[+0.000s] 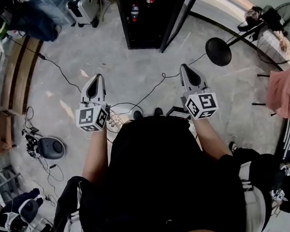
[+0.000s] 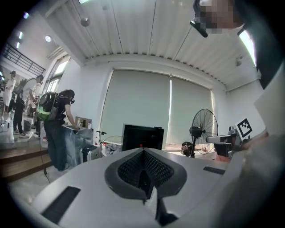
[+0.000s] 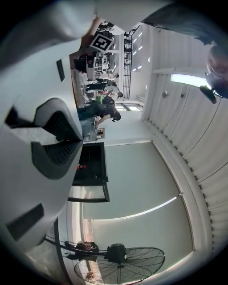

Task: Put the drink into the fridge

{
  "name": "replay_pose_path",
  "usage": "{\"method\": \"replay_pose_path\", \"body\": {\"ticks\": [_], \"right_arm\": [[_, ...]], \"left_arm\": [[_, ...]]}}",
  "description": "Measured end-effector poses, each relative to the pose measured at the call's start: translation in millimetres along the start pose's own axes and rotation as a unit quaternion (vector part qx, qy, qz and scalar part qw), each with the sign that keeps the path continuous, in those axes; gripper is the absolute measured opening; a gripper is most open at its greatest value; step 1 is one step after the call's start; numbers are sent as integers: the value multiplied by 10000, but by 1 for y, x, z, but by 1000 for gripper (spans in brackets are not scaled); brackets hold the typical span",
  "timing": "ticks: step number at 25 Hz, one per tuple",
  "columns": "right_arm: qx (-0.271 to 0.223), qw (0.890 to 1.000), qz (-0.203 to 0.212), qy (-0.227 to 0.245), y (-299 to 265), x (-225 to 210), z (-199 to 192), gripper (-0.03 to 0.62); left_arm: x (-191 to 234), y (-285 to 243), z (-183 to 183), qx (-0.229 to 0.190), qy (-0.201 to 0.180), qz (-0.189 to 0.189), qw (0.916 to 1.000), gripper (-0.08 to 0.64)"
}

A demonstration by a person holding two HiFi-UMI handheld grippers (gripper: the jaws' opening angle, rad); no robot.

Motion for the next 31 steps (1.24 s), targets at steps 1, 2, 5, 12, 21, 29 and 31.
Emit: {"method": "replay_pose_path", "body": {"ticks": [1, 2, 5, 12, 21, 29, 31], "right_arm": [[9, 10000, 25, -11, 2, -2, 0, 21], [34, 10000, 52, -9, 3, -4, 0, 21], [114, 9997, 202, 74, 5, -6, -1, 21], [123, 9986, 460, 233, 5, -6, 4, 21], [136, 9988, 424, 191, 2, -12, 8, 21], [126, 9992, 274, 252, 2, -16, 9, 21], [113, 9993, 217, 285, 2, -19, 10, 21]], "left_arm": [[-6, -3, 3, -5, -26, -55, 10000, 14], [-13, -6, 5, -11, -41, -107, 9999, 14], [-32, -14, 5, 20, -50, -226, 9997, 15], [-53, -19, 2, 92, -28, -378, 9992, 15], [-50, -24, 13, -8, 11, -309, 9995, 14], [-49, -28, 11, 31, 30, -334, 9994, 14], [-51, -30, 12, 8, 18, -356, 9994, 14]]}}
Point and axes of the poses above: the fingertips, and each gripper's own axes: y backward along the fingers, x to its left, z out of its top, the point moved 5 cm from there along y, backward along the fingers, and after that the axes turned 7 degrees about -y, right-handed, at the moved point
